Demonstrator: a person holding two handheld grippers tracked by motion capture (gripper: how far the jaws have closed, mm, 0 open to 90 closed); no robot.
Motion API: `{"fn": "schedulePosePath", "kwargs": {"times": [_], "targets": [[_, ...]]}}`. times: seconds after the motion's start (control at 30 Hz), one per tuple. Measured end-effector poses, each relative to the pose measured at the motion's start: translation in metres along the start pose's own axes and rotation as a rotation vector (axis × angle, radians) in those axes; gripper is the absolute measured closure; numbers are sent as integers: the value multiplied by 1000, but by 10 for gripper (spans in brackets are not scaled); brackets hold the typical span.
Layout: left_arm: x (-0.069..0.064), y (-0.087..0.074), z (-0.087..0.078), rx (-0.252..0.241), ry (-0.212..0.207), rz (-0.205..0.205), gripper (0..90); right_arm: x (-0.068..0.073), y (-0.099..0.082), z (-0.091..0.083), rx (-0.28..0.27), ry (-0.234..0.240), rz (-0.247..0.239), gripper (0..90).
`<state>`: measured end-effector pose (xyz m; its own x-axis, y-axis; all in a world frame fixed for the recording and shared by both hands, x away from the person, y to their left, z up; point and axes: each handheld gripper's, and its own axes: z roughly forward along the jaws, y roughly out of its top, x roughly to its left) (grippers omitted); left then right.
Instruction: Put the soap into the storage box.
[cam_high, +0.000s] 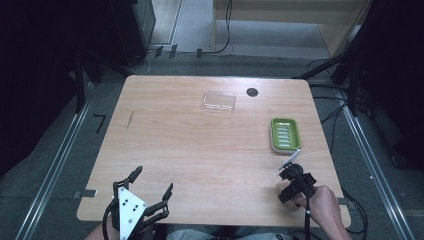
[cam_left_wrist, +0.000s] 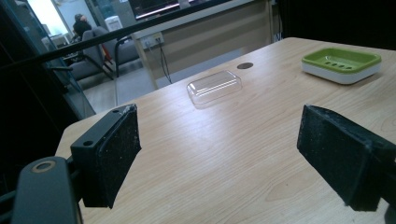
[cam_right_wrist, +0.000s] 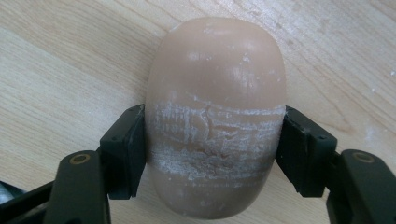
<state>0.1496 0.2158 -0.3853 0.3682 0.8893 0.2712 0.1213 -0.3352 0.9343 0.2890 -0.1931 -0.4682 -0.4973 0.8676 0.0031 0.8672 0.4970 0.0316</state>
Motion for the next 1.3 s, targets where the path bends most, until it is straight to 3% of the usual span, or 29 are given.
{"fn": "schedulePosePath", "kwargs": {"times": [0.8,1.3], "targets": [[-1,0,1,2,1,6,139,-16,-6,-12,-7,9,15,330],[-1,0,1,0,0,2,139,-27,3,-20,-16,-4,28,330]]}}
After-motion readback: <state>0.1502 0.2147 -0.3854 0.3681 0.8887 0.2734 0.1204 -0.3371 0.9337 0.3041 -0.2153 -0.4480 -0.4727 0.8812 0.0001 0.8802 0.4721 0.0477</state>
